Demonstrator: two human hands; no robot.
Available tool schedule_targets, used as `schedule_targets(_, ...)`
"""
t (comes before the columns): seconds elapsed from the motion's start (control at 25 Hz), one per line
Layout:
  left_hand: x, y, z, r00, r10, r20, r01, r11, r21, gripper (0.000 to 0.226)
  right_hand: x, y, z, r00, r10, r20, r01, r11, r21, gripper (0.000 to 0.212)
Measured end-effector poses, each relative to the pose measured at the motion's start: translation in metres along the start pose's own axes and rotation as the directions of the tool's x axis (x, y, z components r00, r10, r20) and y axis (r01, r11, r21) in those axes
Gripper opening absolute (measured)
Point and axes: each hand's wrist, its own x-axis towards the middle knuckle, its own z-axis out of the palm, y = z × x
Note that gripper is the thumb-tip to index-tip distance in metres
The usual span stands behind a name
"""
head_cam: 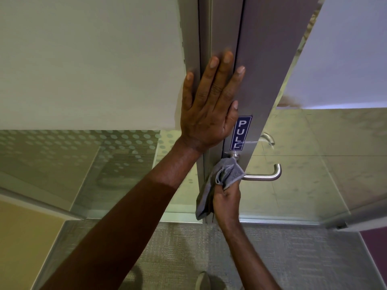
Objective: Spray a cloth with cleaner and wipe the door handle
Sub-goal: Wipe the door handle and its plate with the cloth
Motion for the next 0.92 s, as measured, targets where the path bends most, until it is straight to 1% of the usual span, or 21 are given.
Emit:
schedule_targets(0.08, 0.000, 0.001, 0.000, 1.000, -0.007, -0.005, 0.007, 1.000, 0.000, 0.057, 0.000, -0.004, -0.005, 0.997, -0.073, -0.001, 0.073, 0.997, -0.006, 0.026)
schedule_targets(0.12, 0.000, 0.001, 0.000, 1.000, -0.012, -0.010, 0.012, 1.000, -0.005, 0.056, 0.000, -0.007, -0.006, 0.995, -0.100, 0.007, 0.100, 0.995, -0.002, 0.029)
schedule_targets(0.2, -0.001, 0.001, -0.001, 1.000, -0.010, -0.012, 0.010, 1.000, -0.002, 0.056, -0.003, -0.016, -0.009, 0.994, -0.107, 0.032, 0.107, 0.994, 0.006, 0.036)
schedule_targets(0.28, 0.000, 0.000, -0.001, 1.000, -0.007, -0.009, 0.007, 1.000, 0.003, 0.056, -0.006, -0.023, -0.015, 0.994, -0.093, 0.064, 0.091, 0.995, 0.042, 0.037)
schedule_targets(0.36, 0.000, 0.000, -0.001, 1.000, -0.005, -0.011, 0.005, 1.000, -0.006, 0.057, -0.010, -0.026, -0.025, 0.992, -0.124, 0.034, 0.120, 0.988, 0.096, 0.035)
schedule_targets(0.48, -0.001, 0.000, 0.001, 1.000, -0.001, -0.013, 0.001, 1.000, 0.004, 0.057, -0.014, -0.048, -0.039, 0.975, -0.212, -0.073, 0.222, 0.955, 0.194, 0.033)
schedule_targets(0.52, -0.001, 0.000, 0.001, 1.000, -0.001, -0.014, 0.001, 1.000, -0.002, 0.057, -0.012, -0.055, -0.039, 0.964, -0.252, -0.086, 0.264, 0.946, 0.189, 0.031)
schedule_targets(0.56, -0.001, 0.000, 0.001, 1.000, 0.001, -0.016, -0.002, 1.000, -0.007, 0.056, -0.007, -0.061, -0.037, 0.949, -0.306, -0.071, 0.314, 0.938, 0.149, 0.032)
schedule_targets(0.6, -0.001, 0.000, 0.001, 1.000, 0.003, -0.020, -0.004, 1.000, -0.008, 0.056, -0.001, -0.063, -0.032, 0.936, -0.350, -0.043, 0.353, 0.931, 0.092, 0.040)
schedule_targets(0.68, -0.001, 0.000, 0.001, 1.000, 0.002, -0.027, -0.002, 1.000, -0.009, 0.055, 0.006, -0.061, -0.019, 0.909, -0.415, -0.028, 0.415, 0.909, -0.033, 0.067)
schedule_targets(0.72, -0.001, 0.000, 0.001, 1.000, -0.001, -0.028, 0.001, 1.000, -0.011, 0.055, 0.008, -0.054, -0.013, 0.888, -0.460, -0.015, 0.458, 0.885, -0.082, 0.076)
schedule_targets(0.76, 0.000, 0.000, 0.001, 1.000, -0.004, -0.030, 0.003, 1.000, -0.017, 0.056, 0.008, -0.045, -0.008, 0.878, -0.478, 0.003, 0.475, 0.872, -0.118, 0.082)
schedule_targets(0.92, -0.001, 0.000, 0.002, 1.000, -0.015, -0.027, 0.014, 0.999, -0.032, 0.055, 0.002, -0.003, 0.003, 0.892, -0.452, 0.035, 0.449, 0.872, -0.193, 0.095)
